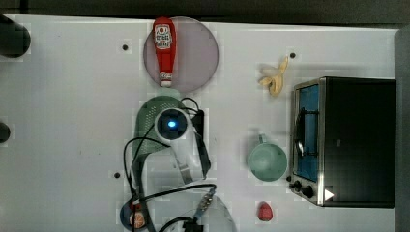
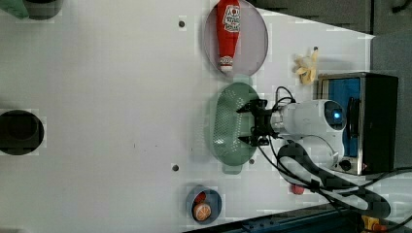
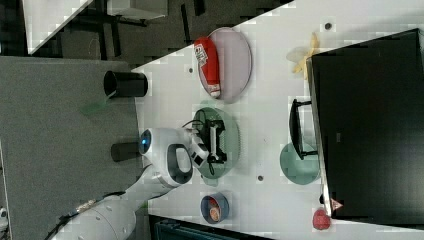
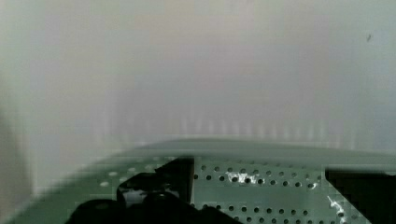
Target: Drag strainer left to right.
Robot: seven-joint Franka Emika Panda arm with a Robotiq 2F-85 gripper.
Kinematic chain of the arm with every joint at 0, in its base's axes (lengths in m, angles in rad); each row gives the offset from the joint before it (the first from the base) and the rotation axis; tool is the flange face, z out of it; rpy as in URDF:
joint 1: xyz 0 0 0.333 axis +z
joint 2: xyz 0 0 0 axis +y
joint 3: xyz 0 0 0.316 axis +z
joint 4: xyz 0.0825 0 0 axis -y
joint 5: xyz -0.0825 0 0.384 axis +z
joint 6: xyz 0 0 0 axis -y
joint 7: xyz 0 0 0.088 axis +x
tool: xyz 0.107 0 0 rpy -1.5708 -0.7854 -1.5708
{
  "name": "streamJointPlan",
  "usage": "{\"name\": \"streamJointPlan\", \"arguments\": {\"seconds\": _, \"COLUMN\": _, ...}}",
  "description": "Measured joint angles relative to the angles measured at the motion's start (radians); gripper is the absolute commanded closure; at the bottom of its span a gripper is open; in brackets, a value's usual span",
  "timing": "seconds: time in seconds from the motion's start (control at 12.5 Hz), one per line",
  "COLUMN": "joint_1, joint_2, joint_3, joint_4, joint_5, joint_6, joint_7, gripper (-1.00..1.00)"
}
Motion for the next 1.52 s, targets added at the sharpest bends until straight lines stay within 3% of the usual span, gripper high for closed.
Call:
{"name": "streamJointPlan", "arguments": {"seconds": 0.96, "joint_1": -0.079, "joint_2": -0.012, "joint_3": -0.189, "joint_4": 0.010, "joint_5": -0.011, "joint_6": 0.034, "joint_7": -0.227, "gripper": -1.00}}
{"name": "streamJointPlan", "arguments": {"seconds": 1.52, "joint_1": -0.090, "joint_2": -0.031, "joint_3": -0.212, "joint_4": 0.002, "joint_5": -0.039, "joint_6": 0.034, "joint_7": -0.355, "gripper": -1.00}}
